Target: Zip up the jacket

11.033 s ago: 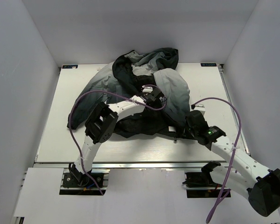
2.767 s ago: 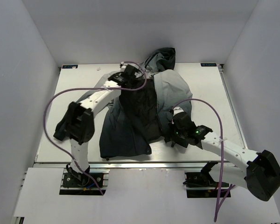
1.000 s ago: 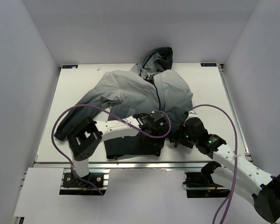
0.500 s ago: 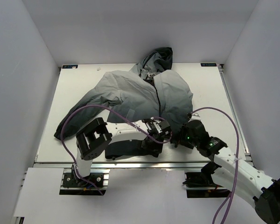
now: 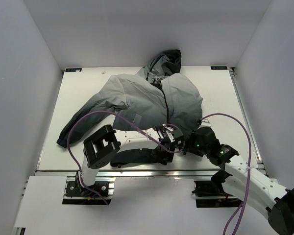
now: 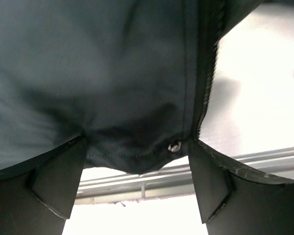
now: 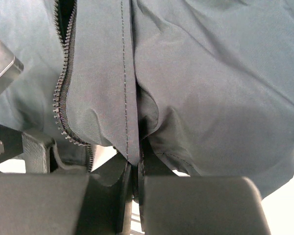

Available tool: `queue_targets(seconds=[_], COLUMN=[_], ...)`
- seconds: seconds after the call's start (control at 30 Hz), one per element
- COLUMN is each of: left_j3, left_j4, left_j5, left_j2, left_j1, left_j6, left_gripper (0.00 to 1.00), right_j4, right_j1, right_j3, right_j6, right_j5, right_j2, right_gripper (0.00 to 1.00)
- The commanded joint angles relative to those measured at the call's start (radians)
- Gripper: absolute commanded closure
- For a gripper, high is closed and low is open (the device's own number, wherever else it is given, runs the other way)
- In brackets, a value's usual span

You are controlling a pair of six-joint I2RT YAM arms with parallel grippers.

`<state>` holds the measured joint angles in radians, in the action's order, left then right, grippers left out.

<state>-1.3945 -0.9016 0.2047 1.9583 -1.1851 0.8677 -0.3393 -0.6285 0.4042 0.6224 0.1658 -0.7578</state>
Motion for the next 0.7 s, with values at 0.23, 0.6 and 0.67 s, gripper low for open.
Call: queue_targets(seconds=[0.23,0.6,0.67], left_j3=[-0.058,-0.029,-0.023], left_j4=[-0.025,-0.003,0.010], left_j5=[0.042,0.021,0.021], left_j2=[0.091,0.096,0.085], left_j1=[-0.004,-0.004,-0.004], left_j6=[-0.049,-0.061,-0.065], left_gripper=[0.26,0.96,1.00], right_j4=[0.000,-0.015,-0.017], right_j1=[0.003,0.004,0.003], right_j3=[-0.013,-0.022,-0.024], right_j6=[0.019,0.019,0.016], right_j5=[0.024,0.035,0.035], right_j2=[0.044,0.060,0.061], right_gripper=[1.00,1.00,1.00])
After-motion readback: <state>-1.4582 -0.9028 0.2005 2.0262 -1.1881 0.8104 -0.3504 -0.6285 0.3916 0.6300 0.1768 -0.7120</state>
